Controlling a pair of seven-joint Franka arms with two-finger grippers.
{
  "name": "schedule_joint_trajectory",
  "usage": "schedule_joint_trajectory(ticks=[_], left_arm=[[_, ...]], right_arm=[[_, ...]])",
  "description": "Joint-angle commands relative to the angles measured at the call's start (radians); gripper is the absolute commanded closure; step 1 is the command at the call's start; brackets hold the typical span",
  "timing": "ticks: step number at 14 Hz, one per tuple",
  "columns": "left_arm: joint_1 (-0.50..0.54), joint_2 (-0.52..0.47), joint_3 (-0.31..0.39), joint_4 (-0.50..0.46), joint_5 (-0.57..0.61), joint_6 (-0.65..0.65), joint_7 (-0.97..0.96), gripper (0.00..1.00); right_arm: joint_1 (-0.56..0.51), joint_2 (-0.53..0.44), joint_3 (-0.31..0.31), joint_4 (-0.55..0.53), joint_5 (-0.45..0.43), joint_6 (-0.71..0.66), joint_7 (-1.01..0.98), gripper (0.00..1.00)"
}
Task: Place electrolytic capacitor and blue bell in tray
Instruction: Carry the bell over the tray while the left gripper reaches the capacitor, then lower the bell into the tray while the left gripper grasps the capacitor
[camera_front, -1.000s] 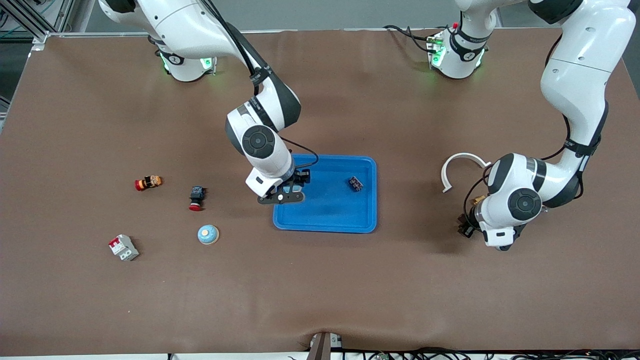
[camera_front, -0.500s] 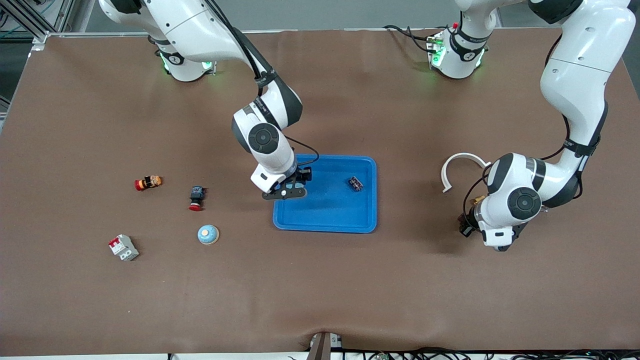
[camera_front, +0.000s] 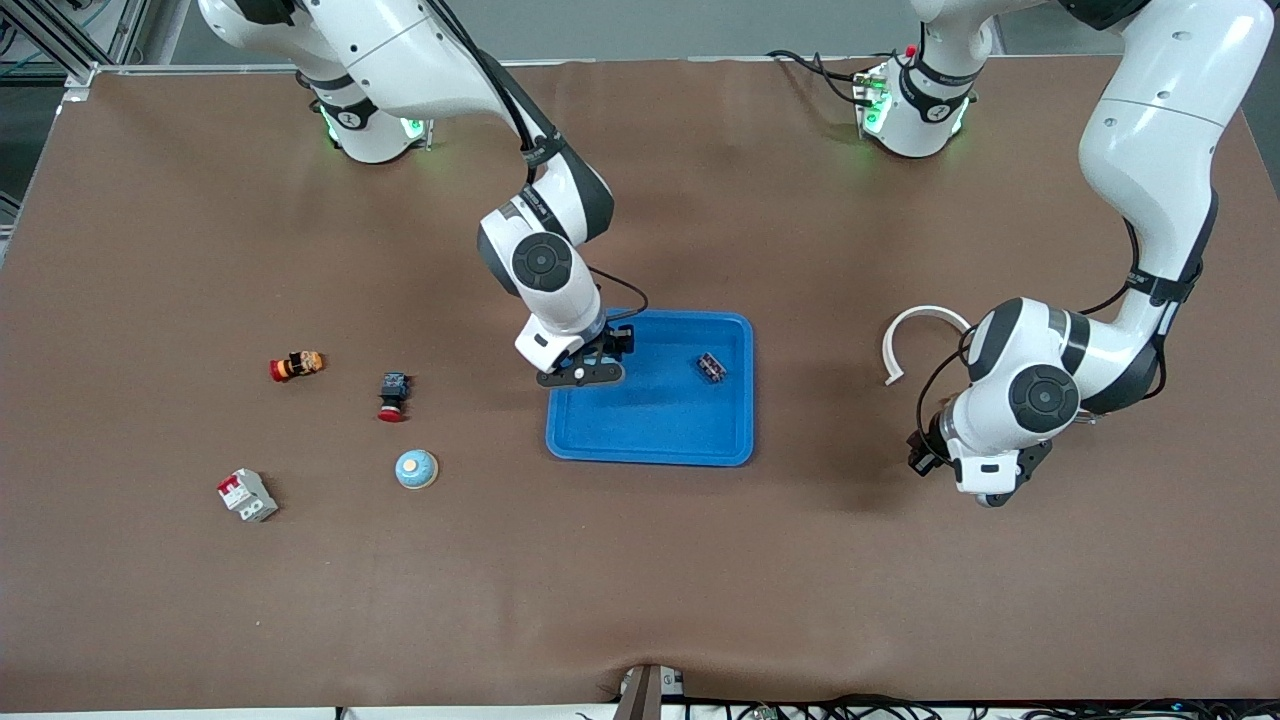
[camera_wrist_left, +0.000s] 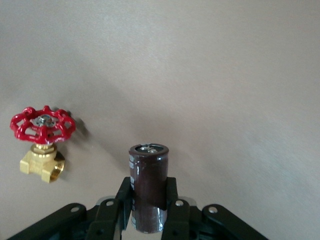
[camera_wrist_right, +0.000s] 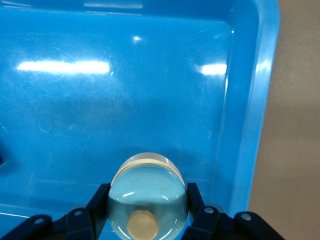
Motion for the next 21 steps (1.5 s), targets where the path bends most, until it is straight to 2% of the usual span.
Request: schedule_joint_trajectory(ticks=[1,13,17,19,21], left_arm=[[-0.001,-0.016,-0.027,0.020,0.008,-0.048,-0.015,1.00],[-0.007,-0.015,-0.209,0.046,0.009,-0.084,-0.216,1.00],[-0.093,-0.001,-0.211,0.081,0.009,-0.082,-0.306,1.00],[-0.152,0.028,-0.208,0.126,0.009,-0.082,-0.395,1.00],[-0.194,0.047,-0.205,0.157,0.006,-0.082,-0.416,1.00]], right_arm=[[0.017,0.005,-0.012,-0.006,0.007,0.020,0.020,0.49],[0.032,0.027,-0.012,-0.006,0.007,0.049,0.022,0.47],[0.037,0.033,-0.013,-0.006,0.007,0.055,0.022,0.43],[0.038,0.033,-0.015,-0.006,0.007,0.055,0.022,0.31],[0.038,0.034,-0.015,-0.006,0.007,0.055,0.022,0.05]])
